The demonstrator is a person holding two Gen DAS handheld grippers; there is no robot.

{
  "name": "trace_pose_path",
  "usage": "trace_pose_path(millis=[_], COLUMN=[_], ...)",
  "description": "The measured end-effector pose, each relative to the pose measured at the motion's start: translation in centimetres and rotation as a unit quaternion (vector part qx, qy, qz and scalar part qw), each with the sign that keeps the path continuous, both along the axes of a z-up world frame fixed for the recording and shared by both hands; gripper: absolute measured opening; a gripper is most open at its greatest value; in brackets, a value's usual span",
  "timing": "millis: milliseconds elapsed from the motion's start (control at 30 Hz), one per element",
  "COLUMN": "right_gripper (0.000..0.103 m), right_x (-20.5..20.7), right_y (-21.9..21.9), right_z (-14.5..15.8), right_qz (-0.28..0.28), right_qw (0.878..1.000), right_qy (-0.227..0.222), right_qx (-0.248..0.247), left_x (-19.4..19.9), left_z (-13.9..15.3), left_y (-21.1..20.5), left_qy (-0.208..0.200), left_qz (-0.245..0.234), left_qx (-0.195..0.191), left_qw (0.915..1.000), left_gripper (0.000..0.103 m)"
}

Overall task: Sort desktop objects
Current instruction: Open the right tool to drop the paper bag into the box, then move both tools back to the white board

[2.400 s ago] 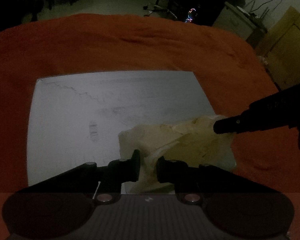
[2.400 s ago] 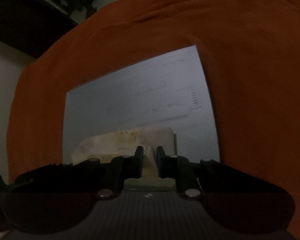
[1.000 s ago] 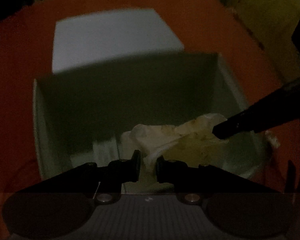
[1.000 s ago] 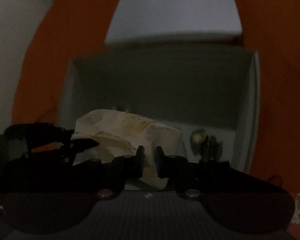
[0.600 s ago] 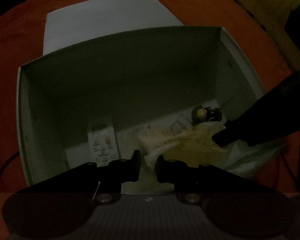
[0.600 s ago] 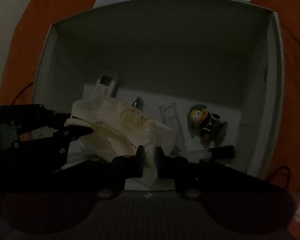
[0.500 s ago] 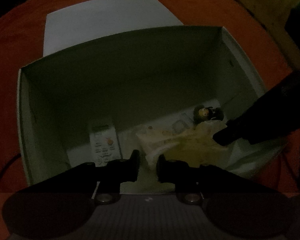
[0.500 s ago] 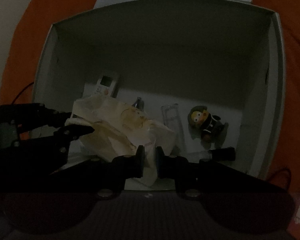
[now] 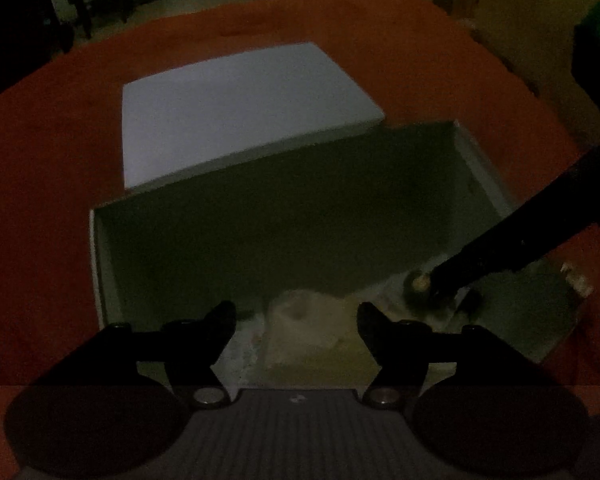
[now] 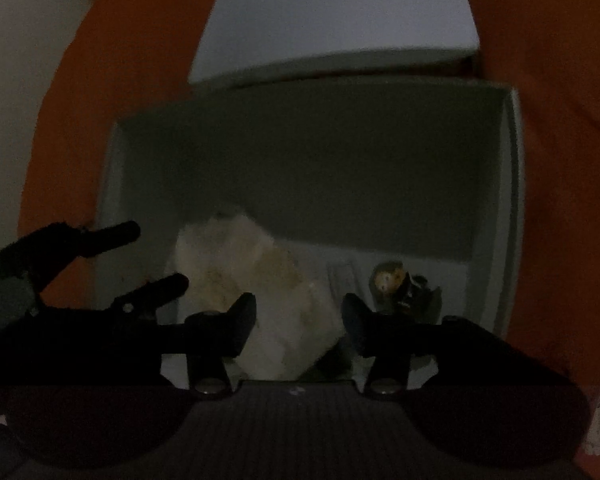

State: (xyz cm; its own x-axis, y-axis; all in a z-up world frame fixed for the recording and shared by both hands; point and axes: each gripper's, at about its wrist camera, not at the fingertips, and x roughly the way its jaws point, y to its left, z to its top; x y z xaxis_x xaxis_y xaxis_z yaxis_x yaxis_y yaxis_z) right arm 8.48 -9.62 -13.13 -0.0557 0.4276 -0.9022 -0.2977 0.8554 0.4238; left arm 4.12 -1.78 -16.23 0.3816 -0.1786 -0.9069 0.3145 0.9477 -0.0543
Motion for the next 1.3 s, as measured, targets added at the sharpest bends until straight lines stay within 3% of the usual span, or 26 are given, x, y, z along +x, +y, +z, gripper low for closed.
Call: trace_pose_path(millis=[200,333,533,633,800,1067,1167,1300], right_gripper=[0.057,0.057,0.064,0.066,0.072,0.073,0.085,0.086], right_x=[1.1,2.8,7.9,11.4,17.6,25.3,27.0,29.1], right_y=[0.4,0.1,0.0,-0.4,-1.0,-1.5,-1.0,-1.1], right_z=[2.6,4.4,7.0,7.0,5.1,-0.6,-2.3,-4.3], right_qz=[0.006,-0.005,0.013,0.01,0.024,-0.007,0.0,0.008], right_qw=[0.999,0.999,0.994,0.993,0.992,0.995,0.996,0.996], right_qy=[-0.024,-0.039,-0.09,-0.103,-0.115,-0.1,-0.09,-0.089], right_qx=[0.022,0.037,0.053,0.049,0.04,-0.012,-0.022,-0.023], left_x=[1.7,3.5,8.5,11.2,16.5,23.2,24.8,26.9], left_z=[2.5,4.6,6.2,6.3,3.8,-1.6,-3.5,-6.0], left_y=[1.5,2.8,5.1,6.4,8.5,11.0,11.5,12.2], left_qy=[-0.014,-0.044,-0.071,-0.077,-0.067,-0.031,-0.02,-0.005], left_qz=[0.023,0.045,0.068,0.082,0.07,0.11,0.117,0.126], left_qx=[-0.046,-0.051,-0.059,-0.057,-0.078,-0.063,-0.061,-0.058], left_qw=[0.9986,0.9967,0.9935,0.992,0.9923,0.9914,0.991,0.9903], left_gripper=[0.067,0.069,0.074,0.085,0.096,0.096,0.098,0.098])
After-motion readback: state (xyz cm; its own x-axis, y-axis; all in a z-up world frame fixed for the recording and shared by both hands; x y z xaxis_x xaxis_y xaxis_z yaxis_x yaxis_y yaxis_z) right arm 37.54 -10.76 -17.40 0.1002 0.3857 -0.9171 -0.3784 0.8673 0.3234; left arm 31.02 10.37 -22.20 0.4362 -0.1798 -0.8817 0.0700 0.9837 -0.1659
